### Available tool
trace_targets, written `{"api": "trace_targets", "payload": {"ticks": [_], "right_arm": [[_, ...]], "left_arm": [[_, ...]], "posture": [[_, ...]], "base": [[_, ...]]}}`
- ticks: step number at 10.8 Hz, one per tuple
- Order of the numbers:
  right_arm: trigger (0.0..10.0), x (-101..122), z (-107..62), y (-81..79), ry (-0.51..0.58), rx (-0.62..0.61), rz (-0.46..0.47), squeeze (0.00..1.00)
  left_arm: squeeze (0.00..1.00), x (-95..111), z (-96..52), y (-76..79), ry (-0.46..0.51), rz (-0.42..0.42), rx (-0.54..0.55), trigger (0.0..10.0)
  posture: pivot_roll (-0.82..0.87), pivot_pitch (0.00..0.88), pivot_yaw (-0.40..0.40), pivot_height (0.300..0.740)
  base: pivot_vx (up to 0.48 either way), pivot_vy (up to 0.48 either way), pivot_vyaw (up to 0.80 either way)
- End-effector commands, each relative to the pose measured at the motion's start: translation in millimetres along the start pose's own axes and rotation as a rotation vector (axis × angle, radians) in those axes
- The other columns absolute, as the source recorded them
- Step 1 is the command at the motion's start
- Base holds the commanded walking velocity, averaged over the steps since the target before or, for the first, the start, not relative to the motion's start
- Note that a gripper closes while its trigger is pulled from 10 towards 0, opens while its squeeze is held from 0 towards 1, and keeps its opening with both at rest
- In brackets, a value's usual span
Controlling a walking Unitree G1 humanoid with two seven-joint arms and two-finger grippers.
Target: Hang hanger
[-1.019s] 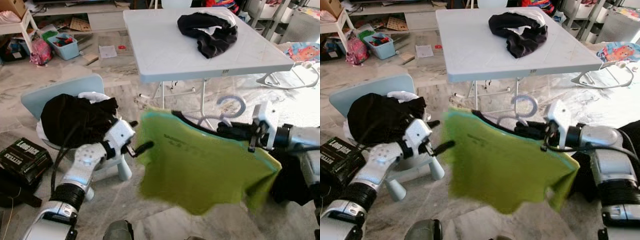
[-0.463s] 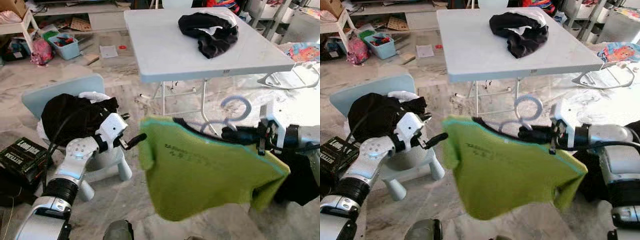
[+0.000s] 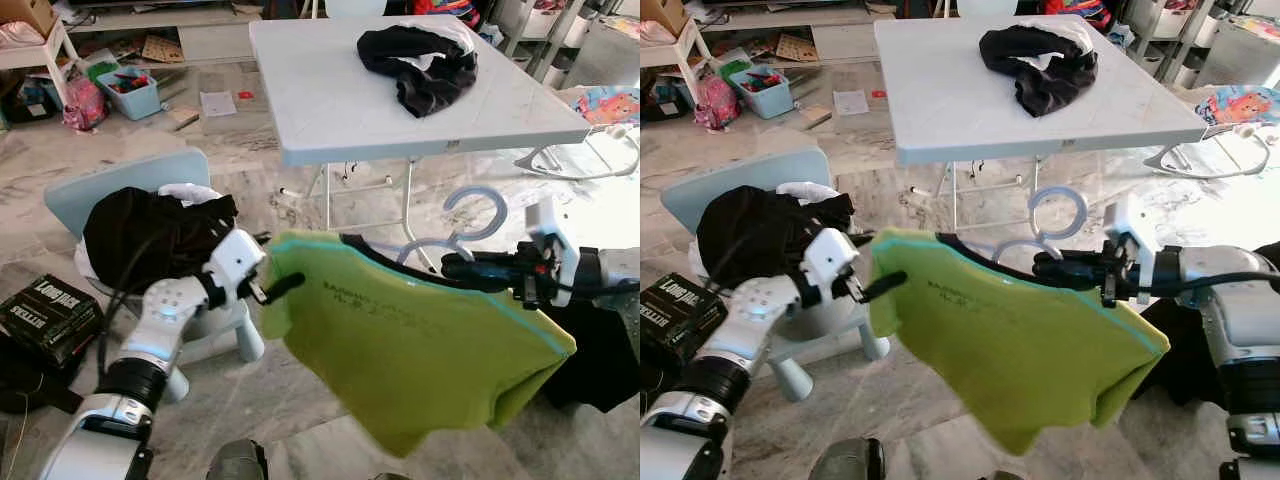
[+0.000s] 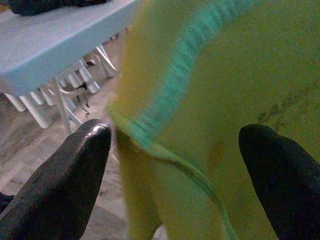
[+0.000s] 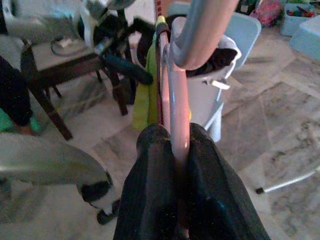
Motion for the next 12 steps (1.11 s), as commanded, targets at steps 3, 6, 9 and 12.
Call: {"api": "trace_targets", "payload": {"ticks": [3, 6, 9, 12], "right_arm": [[0.0, 15.7, -15.8, -11.8, 0.017, 0.075, -0.053, 0.00], [0.0, 9.2, -25.0, -24.3, -0.039, 0.158, -0.036, 0.00], [0.0, 10.3, -24.8, -18.8, -0.035, 0.135, -0.039, 0.00], [0.0, 8.2, -23.5, -10.7, -0.041, 0.086, -0.051, 0.00]], "left_arm": [[0.00, 2.6, -1.2, -5.1, -0.005, -0.015, -0.012, 10.0], [0.00, -1.4, -1.2, 7.2, 0.013, -0.080, -0.079, 0.0], [0.00, -0.7, 6.1, 22.5, 0.034, -0.161, -0.150, 0.0], [0.00, -3.7, 2.4, 25.3, 0.026, -0.194, -0.175, 0.0]], "posture": [[-0.11, 0.000, -0.028, 0.740], [-0.11, 0.000, -0.024, 0.740], [-0.12, 0.000, -0.029, 0.740], [-0.11, 0.000, -0.031, 0.740]], "base": [[0.000, 0.000, 0.00], [0.000, 0.000, 0.00], [0.000, 0.000, 0.00], [0.000, 0.000, 0.00]]}}
Point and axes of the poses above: a point about 5 cm out from each wrist's last joint towards the gripper, its own z axis pointing out of the wrist towards the gripper, its own x axis along the axis of the wrist's last joint, y = z × x, the point moved 5 cm from there along z, pointing out of the wrist towards the gripper, and after that the axes turned 15 degrees about -z, right-handed, at the moved point
